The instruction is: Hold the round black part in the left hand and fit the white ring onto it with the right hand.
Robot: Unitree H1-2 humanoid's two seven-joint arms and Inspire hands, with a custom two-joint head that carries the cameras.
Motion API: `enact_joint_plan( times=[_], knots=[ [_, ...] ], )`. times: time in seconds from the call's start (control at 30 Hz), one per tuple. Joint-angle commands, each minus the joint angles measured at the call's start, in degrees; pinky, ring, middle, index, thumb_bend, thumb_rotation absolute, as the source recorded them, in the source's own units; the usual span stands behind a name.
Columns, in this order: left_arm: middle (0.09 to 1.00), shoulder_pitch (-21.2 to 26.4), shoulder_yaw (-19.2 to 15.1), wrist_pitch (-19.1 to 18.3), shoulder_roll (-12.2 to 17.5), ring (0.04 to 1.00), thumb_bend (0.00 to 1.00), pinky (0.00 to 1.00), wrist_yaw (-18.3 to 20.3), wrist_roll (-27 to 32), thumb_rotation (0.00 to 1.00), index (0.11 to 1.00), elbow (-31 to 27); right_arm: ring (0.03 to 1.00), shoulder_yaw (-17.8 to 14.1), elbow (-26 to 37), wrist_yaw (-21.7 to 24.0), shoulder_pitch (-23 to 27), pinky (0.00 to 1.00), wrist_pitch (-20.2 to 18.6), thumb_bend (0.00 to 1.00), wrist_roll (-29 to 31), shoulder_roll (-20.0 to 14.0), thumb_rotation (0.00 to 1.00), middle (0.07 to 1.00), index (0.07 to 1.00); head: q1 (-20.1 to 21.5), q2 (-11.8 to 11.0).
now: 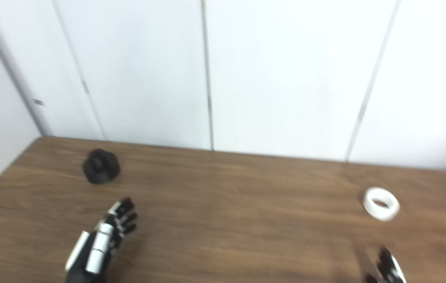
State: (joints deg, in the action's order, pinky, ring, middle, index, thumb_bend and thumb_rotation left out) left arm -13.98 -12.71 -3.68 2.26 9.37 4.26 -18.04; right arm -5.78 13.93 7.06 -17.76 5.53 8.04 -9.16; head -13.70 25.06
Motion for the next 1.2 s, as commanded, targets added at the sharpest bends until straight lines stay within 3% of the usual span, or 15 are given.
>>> enact_joint_plan(
  times=[0.0,0.17,0.33,0.5,0.77,0.97,1.13,1.17],
  knots=[
    [0.931,-12.70,2.07,4.10,-2.55,0.907,0.54,0.88,-0.68,-0.44,0.89,0.922,-0.72,1.000,-1.14,-0.61,1.58,-0.30,1.00,3.45,0.58,2.12,-1.95,1.00,1.000,0.998,-0.79,-0.42],
    [0.925,-12.83,3.20,4.21,-2.42,0.898,0.54,0.88,-0.94,-1.70,0.87,0.919,-0.44,1.000,-1.60,-2.67,2.34,0.19,1.00,4.61,0.64,3.09,-2.54,1.00,1.000,1.000,-3.07,-1.99],
    [0.912,-12.56,4.23,5.42,-2.43,0.891,0.51,0.84,-1.52,-3.10,0.82,0.898,0.35,1.000,-2.13,-4.69,2.47,0.73,1.00,6.66,0.56,2.98,-2.71,1.00,0.995,0.978,-5.07,-3.35],
    [0.904,-12.23,4.90,6.54,-2.76,0.881,0.51,0.82,-2.05,-3.42,0.77,0.885,1.32,1.000,-2.54,-5.91,2.51,1.23,1.00,7.01,0.57,3.14,-3.09,1.00,0.991,0.985,-6.83,-4.45],
    [0.906,-12.34,5.44,6.08,-2.50,0.881,0.50,0.81,-2.68,-3.47,0.75,0.887,1.00,1.000,-2.57,-6.17,2.56,1.34,1.00,6.57,0.62,3.42,-3.39,1.00,0.995,0.988,-7.04,-3.64],
    [0.895,-12.80,5.44,6.07,-2.15,0.870,0.52,0.79,-3.31,-4.54,0.74,0.877,0.18,1.000,-2.39,-4.63,2.22,0.68,1.00,5.29,0.60,3.58,-3.10,1.00,0.994,0.995,-7.44,-3.25],
    [0.895,-12.77,5.15,4.06,-1.23,0.869,0.59,0.78,-3.23,-6.10,0.72,0.882,-0.91,1.000,-2.16,-4.40,2.09,0.57,1.00,5.29,0.60,2.76,-3.04,1.00,0.998,1.000,-7.70,-2.98],
    [0.897,-12.72,4.90,2.80,-0.86,0.873,0.63,0.78,-3.00,-5.91,0.66,0.884,-2.04,1.000,-2.18,-4.35,2.10,0.59,1.00,5.08,0.61,3.08,-2.95,1.00,0.999,0.998,-7.84,-3.01]
  ],
)
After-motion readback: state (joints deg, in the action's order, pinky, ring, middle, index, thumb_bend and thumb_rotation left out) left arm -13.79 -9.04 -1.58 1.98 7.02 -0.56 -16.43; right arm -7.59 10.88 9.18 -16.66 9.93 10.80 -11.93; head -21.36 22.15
